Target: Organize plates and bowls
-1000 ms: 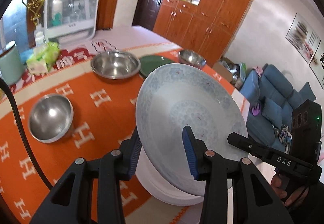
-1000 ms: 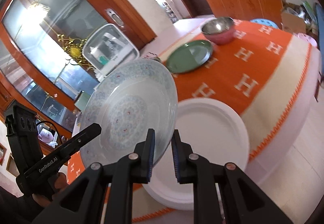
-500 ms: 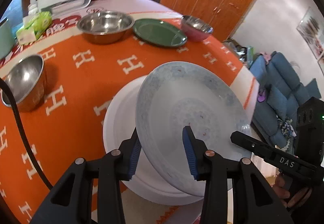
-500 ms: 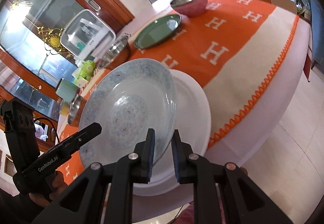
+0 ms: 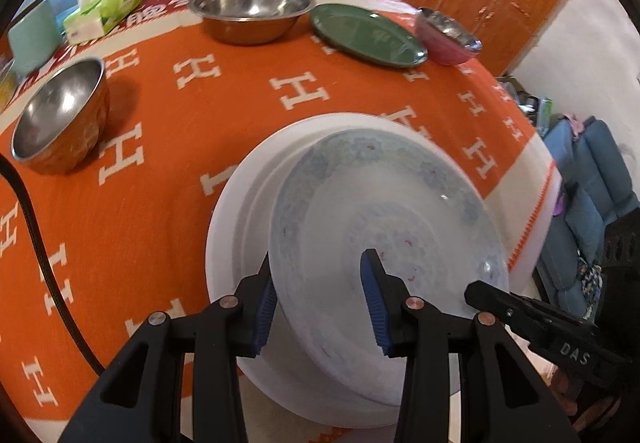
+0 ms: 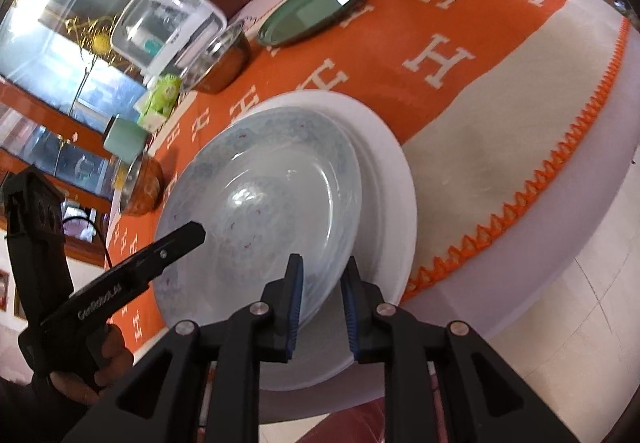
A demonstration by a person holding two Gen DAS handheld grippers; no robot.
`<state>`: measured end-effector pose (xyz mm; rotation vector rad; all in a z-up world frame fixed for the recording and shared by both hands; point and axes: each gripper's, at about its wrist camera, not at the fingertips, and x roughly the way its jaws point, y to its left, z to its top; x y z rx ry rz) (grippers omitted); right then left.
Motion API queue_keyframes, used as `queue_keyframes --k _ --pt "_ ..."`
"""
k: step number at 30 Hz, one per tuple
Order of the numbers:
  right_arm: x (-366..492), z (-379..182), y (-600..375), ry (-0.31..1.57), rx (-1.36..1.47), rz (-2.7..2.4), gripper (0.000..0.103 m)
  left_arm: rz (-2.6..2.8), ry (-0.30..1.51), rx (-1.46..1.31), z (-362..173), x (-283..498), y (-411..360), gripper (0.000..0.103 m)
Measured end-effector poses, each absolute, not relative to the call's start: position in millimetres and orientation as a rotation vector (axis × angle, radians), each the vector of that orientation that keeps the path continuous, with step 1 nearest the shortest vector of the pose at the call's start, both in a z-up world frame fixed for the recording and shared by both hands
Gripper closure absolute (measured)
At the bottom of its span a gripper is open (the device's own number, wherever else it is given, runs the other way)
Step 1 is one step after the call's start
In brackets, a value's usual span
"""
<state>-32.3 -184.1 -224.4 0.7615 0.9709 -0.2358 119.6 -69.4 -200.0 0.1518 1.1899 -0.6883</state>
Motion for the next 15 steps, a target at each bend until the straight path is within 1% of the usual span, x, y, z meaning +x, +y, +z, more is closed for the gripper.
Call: queue_keyframes --k 6,8,15 --pt "-18.7 -221.3 -182.7 1.062 0.642 -0.149 0.083 -0.591 1.234 0.151 -207.3 120.8 -69.7 0.064" --pt "-13.7 -219.4 -179.5 1.096 0.584 -0.114 0.080 -0.559 1.245 0.151 -208.4 120.8 -69.6 0.064" --pt "-3.1 -218.3 -184.4 1.178 0.551 -0.062 0.079 -0.477 1.261 0.172 -203.1 120.9 -73.1 0.064"
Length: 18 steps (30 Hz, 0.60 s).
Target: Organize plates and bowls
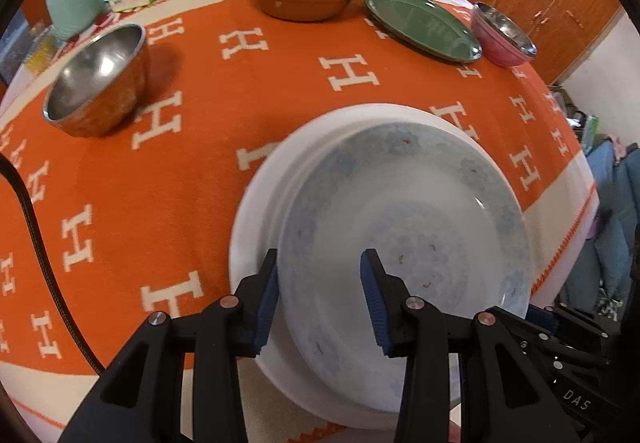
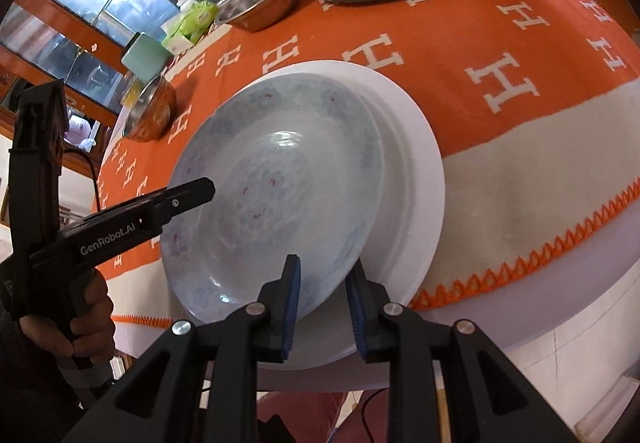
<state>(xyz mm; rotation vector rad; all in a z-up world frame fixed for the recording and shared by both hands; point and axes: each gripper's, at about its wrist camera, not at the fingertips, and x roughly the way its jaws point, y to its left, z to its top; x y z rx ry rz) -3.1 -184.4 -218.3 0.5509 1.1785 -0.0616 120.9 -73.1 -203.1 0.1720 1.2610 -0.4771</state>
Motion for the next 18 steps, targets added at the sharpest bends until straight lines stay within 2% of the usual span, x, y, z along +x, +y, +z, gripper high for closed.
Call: queue_keyframes --k 8,11,13,18 --pt "-2.1 -214.2 -189.4 1.225 0.591 -0.060 0.078 -0.455 1.166 0.176 -160.8 121.0 -65.2 0.064" --pt "-7.0 -200.9 -188.5 1.190 0.584 -0.076 0.070 -0.462 1.146 0.162 -144.9 121.7 -57.0 0.061" --pt "-9.8 -189.2 -187.5 1.153 0.580 -0.098 0.062 -0.471 1.134 0.162 -134.8 122.0 -52.9 0.058" --pt "-17.1 -153.9 -186.3 1.036 0.576 -0.206 0.058 -0.529 1.048 0.198 -101.3 116.5 -40.3 0.045"
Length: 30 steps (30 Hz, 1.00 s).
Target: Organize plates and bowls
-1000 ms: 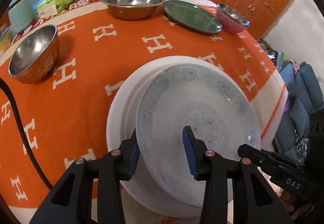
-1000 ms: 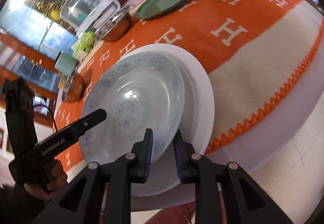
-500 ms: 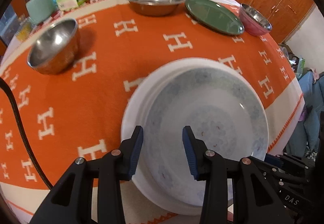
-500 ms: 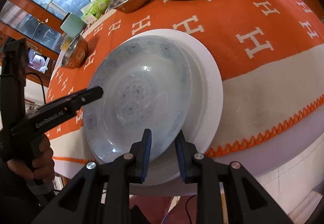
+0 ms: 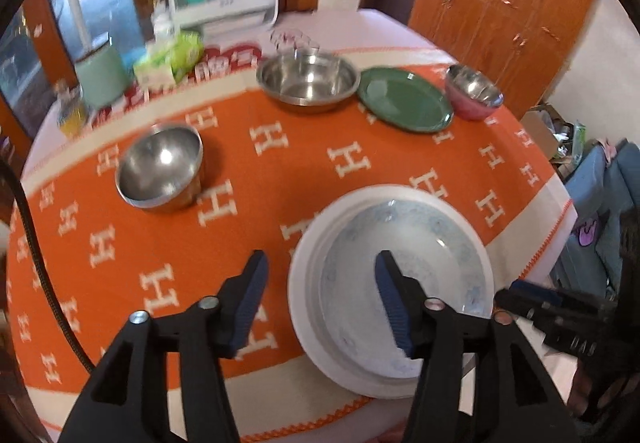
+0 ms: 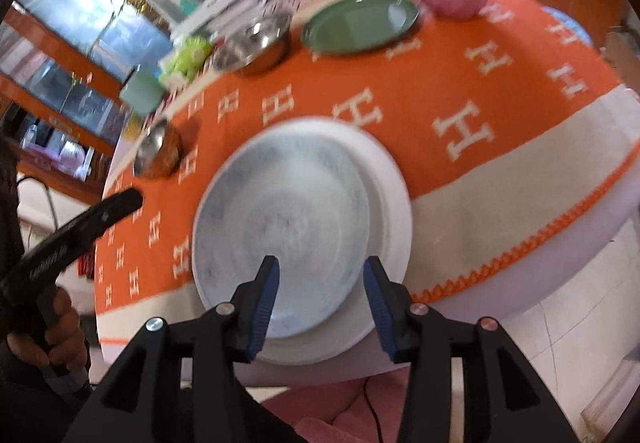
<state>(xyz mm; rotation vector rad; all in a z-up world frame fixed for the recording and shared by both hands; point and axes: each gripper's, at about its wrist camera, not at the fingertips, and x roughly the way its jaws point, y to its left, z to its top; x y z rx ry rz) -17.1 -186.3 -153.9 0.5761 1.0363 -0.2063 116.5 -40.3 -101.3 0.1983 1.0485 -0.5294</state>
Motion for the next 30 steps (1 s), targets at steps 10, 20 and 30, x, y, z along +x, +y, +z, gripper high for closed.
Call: queue_keyframes --k 10,20,30 --pt "-37.3 -115.8 -159.7 0.850 0.535 -0.287 0.045 -0.632 0.917 0.205 -52.4 107.2 -16.8 0.033" --pt "-50.0 -100.9 -141.1 0.788 0.498 -0.332 0.045 -0.695 0.916 0.178 -29.0 107.1 -20.0 0.026" --pt "-42.5 -84.5 -185.4 0.733 0.497 -0.272 0.045 -0.660 0.961 0.128 -23.5 118.0 -61.3 0.024"
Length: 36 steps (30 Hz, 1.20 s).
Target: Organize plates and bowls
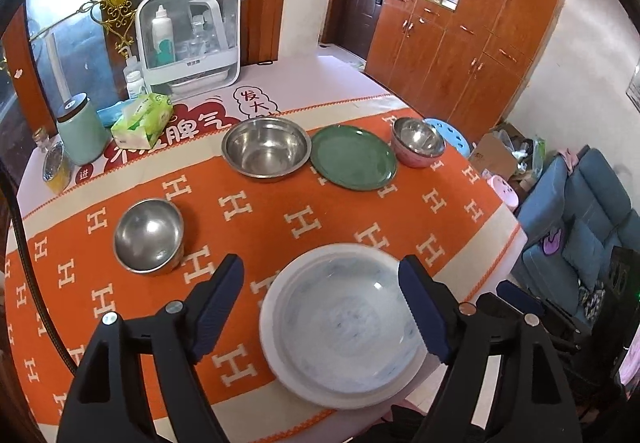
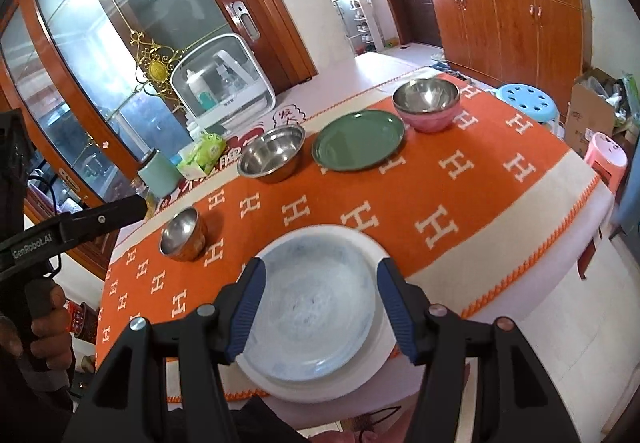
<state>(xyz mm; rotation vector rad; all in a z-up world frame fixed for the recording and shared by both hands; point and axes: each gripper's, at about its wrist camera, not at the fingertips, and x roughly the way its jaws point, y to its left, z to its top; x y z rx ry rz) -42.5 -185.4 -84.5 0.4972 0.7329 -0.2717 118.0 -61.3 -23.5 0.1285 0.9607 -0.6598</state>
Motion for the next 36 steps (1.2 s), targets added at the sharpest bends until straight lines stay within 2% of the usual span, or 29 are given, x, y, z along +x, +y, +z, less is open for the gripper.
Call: queue_keyframes --k 19,36 --pt "18.9 -80.1 -309.0 0.827 0.354 0.003 0.045 -0.484 0.974 0.008 -27.8 134.0 -181.8 0.024" --pt "85.4 -112.9 -385.4 0.929 0.389 0.164 0.045 -0.306 1.062 -0.108 -65.5 179.5 -245.1 0.024"
